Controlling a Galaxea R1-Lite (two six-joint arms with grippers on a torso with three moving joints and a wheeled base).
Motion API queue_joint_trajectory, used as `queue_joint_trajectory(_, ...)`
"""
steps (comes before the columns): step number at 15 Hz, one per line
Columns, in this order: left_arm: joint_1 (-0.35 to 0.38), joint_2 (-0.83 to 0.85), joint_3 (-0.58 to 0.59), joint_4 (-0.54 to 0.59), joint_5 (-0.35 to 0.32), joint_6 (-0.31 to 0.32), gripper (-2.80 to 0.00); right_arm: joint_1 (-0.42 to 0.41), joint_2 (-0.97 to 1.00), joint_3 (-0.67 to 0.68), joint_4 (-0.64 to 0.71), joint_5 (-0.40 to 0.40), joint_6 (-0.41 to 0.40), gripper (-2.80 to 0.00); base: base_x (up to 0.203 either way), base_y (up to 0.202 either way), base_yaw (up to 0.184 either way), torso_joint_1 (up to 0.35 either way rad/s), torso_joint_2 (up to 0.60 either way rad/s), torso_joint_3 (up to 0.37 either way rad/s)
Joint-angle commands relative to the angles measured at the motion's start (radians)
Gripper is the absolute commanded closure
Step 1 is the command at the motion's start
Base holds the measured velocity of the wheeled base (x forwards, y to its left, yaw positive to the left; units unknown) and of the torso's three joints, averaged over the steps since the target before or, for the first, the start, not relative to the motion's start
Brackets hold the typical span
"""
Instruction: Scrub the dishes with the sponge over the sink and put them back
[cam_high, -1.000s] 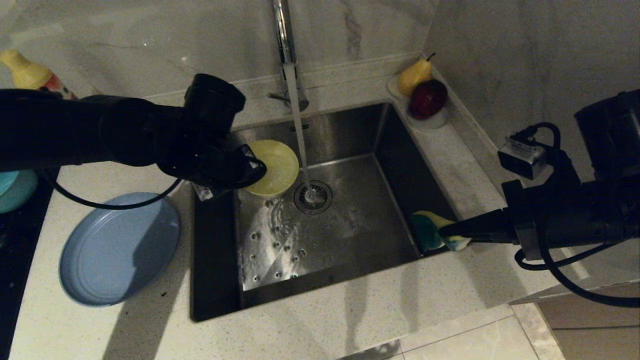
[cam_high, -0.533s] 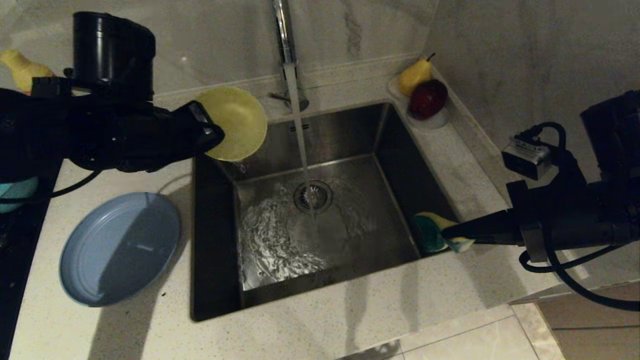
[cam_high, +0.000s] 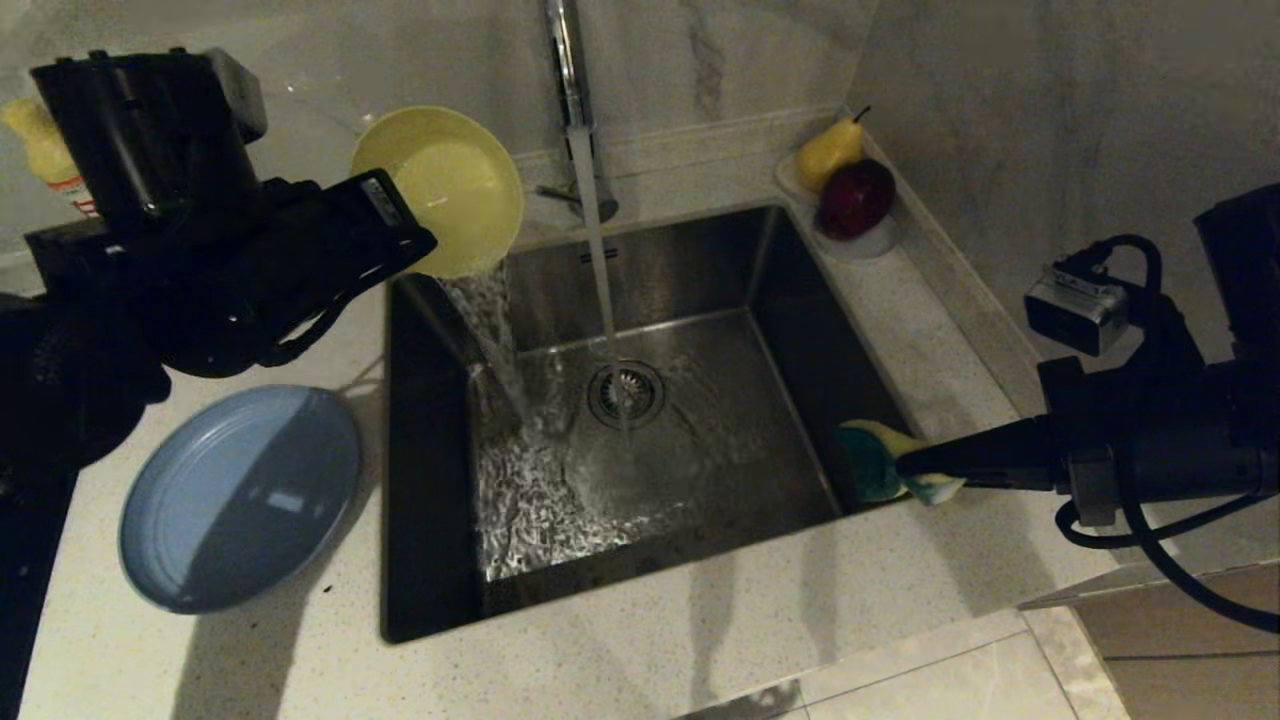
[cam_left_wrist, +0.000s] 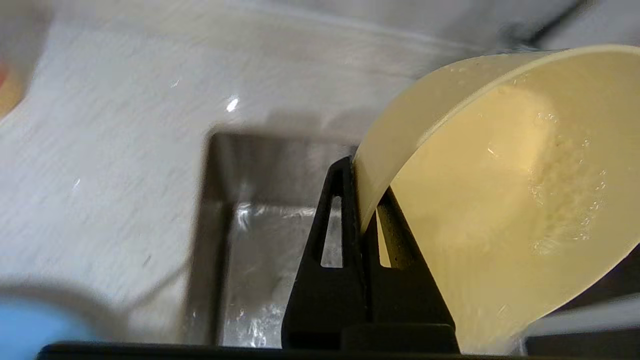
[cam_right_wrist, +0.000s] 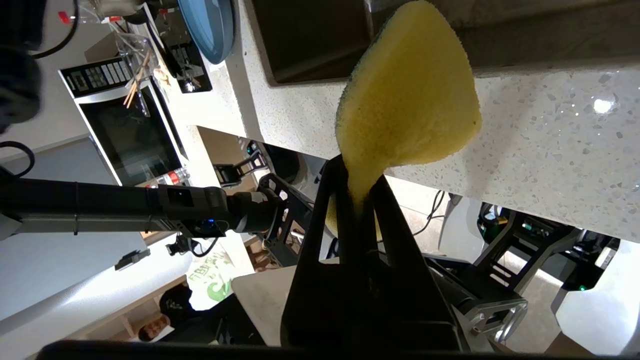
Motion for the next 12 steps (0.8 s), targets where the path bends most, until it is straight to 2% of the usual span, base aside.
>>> queue_joint_trajectory(1,0.001,0.020,0.105,-0.207,-0.062,0.076,0.00,0.001,0.010,0.000,0.000,0.004,0.002,0.00,0.000,0.000,0.000,0.000,0.00,0.000)
queue_joint_trajectory(3,0.015,0.036,0.189,-0.366,-0.149,0.168,0.00,0.001,0.018,0.000,-0.003,0.005,0.002,0.00,0.000,0.000,0.000,0.000,0.00,0.000)
queue_joint_trajectory(4,0.018,0.040,0.196,-0.381,-0.164,0.183,0.00,0.001,0.018,0.000,-0.004,0.006,0.002,0.00,0.000,0.000,0.000,0.000,0.00,0.000)
queue_joint_trajectory(6,0.025,0.061,0.238,-0.547,-0.187,0.254,0.00,0.001,0.036,0.002,-0.002,0.007,0.002,0.00,0.000,0.000,0.000,0.000,0.00,0.000)
queue_joint_trajectory(8,0.035,0.072,0.290,-0.655,-0.233,0.324,0.00,0.001,0.044,0.000,0.000,0.005,0.002,0.00,0.000,0.000,0.000,0.000,0.00,0.000)
queue_joint_trajectory(12,0.036,0.077,0.300,-0.696,-0.245,0.342,0.00,0.001,0.047,-0.008,-0.003,0.008,0.000,0.00,0.000,0.000,0.000,0.000,0.00,0.000)
